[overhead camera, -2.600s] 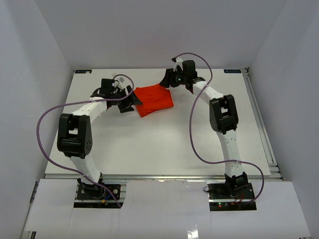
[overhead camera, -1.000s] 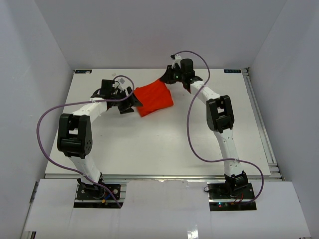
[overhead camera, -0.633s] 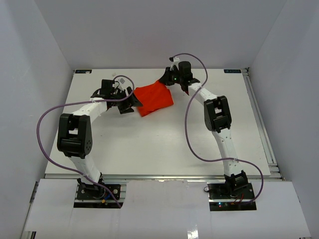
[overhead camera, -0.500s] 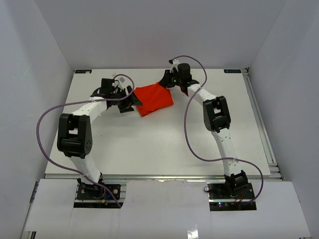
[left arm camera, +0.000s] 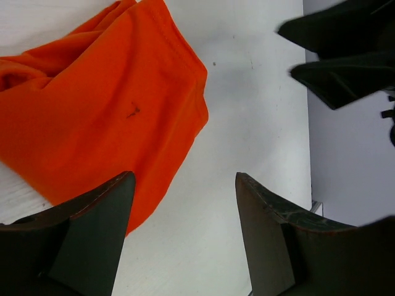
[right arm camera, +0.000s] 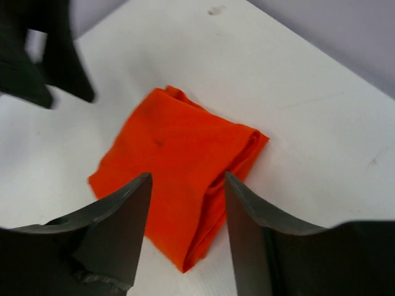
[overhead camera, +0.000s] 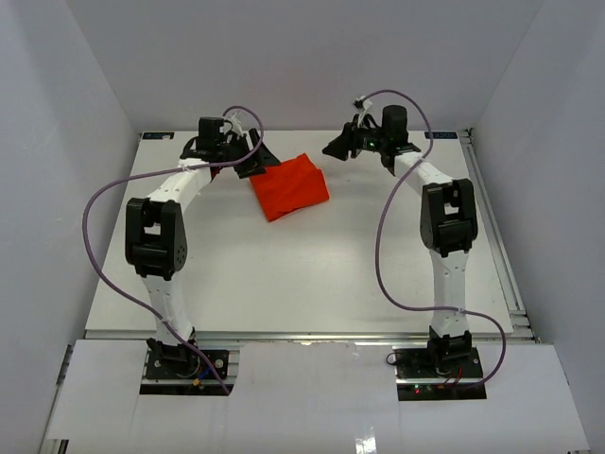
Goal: Fold and stack the t-shirts
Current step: Fold the tshirt
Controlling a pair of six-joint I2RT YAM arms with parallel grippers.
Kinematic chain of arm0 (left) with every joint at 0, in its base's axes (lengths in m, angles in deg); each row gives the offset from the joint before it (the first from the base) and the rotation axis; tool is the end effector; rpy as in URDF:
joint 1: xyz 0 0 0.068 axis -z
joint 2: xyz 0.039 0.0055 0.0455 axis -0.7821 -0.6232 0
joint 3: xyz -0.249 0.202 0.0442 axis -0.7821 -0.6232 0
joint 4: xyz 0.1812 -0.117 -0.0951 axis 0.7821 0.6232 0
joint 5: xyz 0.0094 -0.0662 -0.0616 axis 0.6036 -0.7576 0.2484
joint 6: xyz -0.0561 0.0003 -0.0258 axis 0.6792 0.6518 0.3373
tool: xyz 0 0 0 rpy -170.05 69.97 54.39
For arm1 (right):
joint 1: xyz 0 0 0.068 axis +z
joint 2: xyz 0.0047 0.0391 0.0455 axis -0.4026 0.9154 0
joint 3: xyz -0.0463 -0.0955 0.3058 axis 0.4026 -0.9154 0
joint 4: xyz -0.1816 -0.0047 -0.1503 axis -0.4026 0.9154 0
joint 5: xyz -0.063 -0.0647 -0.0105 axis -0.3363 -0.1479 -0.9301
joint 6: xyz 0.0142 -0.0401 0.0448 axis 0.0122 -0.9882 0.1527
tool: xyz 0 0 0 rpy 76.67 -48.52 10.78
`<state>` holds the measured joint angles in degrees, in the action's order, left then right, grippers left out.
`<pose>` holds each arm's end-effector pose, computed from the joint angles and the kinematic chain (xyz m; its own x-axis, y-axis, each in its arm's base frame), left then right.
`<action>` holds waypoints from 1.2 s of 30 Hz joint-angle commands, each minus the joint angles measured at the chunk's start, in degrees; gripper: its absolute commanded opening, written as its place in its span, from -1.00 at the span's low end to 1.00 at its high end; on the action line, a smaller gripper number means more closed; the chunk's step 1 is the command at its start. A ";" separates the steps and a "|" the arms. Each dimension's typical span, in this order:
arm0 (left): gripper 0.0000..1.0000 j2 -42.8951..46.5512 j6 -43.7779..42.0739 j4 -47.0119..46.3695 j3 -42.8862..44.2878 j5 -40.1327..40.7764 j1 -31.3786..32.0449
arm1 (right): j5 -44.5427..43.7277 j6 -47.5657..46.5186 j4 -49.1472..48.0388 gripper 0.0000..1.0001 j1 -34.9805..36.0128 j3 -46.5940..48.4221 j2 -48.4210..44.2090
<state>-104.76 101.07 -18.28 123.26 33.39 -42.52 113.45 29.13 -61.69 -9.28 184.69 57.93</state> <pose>0.4437 -0.0976 0.3098 -0.8264 -0.2780 -0.4896 0.1931 0.6769 -0.7103 0.5334 0.1734 0.2758 -0.3409 0.0104 -0.9400 -0.8279 0.4703 0.3055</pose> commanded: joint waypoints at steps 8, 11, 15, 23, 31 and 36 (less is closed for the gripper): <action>0.45 -9.28 3.95 -6.57 8.58 -7.88 2.06 | 22.74 4.89 -2.04 -0.40 5.58 -4.11 -1.47; 0.43 -10.34 5.09 -8.76 8.93 -9.29 2.32 | 21.78 9.46 -3.18 -0.45 6.81 -3.58 1.08; 0.42 -11.92 6.76 -11.06 8.67 -9.57 2.32 | 19.67 13.08 -3.97 -0.51 7.07 -2.27 4.16; 0.42 -17.10 8.08 -13.79 9.19 -7.28 2.15 | 8.79 10.62 4.45 -0.48 7.07 0.64 8.47; 0.41 -21.50 9.31 -14.93 9.81 -4.03 0.48 | 6.22 12.55 4.64 -0.47 6.64 -1.03 10.32; 0.41 -22.82 11.24 -17.29 9.72 -3.50 -1.28 | 3.94 12.38 5.87 -0.47 6.02 -1.91 11.28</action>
<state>-127.51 111.48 -33.67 131.61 27.62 -41.95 119.28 41.35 -56.99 -2.64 183.00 68.27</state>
